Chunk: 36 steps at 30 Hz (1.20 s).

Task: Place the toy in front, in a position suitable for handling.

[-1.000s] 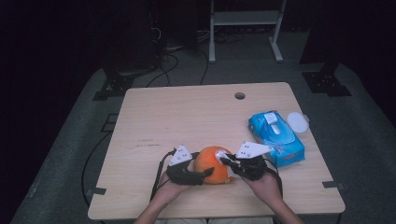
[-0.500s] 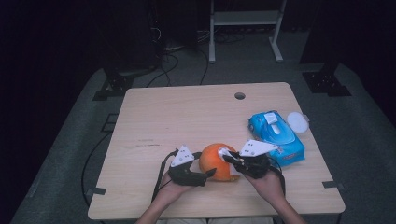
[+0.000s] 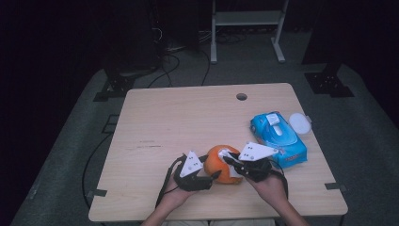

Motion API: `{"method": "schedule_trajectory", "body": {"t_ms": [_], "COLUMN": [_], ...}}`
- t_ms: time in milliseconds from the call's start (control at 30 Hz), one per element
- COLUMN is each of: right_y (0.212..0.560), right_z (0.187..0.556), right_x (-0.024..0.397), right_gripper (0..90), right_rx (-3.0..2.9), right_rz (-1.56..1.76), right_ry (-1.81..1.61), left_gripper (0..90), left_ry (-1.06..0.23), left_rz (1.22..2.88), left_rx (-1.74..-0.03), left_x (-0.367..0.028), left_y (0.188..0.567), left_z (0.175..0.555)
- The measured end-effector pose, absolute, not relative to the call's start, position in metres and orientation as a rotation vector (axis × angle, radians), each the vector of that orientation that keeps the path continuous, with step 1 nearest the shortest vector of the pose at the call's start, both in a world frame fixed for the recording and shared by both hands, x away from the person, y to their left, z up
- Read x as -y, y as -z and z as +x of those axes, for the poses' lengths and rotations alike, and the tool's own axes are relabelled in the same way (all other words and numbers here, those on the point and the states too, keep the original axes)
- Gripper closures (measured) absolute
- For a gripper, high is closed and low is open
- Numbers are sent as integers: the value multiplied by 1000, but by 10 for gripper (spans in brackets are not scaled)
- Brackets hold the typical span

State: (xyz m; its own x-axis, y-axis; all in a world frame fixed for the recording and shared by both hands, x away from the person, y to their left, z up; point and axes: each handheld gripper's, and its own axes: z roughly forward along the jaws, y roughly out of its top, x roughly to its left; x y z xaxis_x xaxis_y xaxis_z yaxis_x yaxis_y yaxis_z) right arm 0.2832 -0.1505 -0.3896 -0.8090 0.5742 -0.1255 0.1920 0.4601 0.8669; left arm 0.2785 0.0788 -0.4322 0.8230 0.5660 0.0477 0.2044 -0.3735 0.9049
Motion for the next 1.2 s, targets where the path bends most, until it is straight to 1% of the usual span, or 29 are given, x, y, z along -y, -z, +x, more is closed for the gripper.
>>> {"method": "schedule_trajectory", "body": {"t_ms": [267,400,567,633,800,900,1133,1167,1200], "right_y": [391,387,392,394,394,394,394,394,394], "right_z": [269,279,292,293,292,291,290,289,288], "right_x": [123,141,163,163,161,160,156,156,155], "right_gripper": [812,812,812,812,812,812,812,812,812], "right_rx": [-2349,-2310,-2295,-2300,-2304,-2309,-2322,-2324,-2323], "right_rz": [502,596,710,712,704,695,686,682,677], "right_ry": [-1258,-1267,-1296,-1299,-1296,-1294,-1295,-1293,-1288], "left_gripper": [335,335,328,308,206,167,158,181,223], "left_ry": [-455,-465,-456,-452,-411,-400,-394,-394,-403], "left_rz": [1977,1979,1975,1976,1954,1944,1949,1955,1960], "left_rx": [-559,-542,-543,-546,-574,-589,-597,-586,-580], "left_x": [-78,-77,-78,-78,-80,-80,-79,-79,-79], "left_y": [433,434,435,434,434,434,435,435,435], "left_z": [276,275,277,277,280,281,282,282,281]}}
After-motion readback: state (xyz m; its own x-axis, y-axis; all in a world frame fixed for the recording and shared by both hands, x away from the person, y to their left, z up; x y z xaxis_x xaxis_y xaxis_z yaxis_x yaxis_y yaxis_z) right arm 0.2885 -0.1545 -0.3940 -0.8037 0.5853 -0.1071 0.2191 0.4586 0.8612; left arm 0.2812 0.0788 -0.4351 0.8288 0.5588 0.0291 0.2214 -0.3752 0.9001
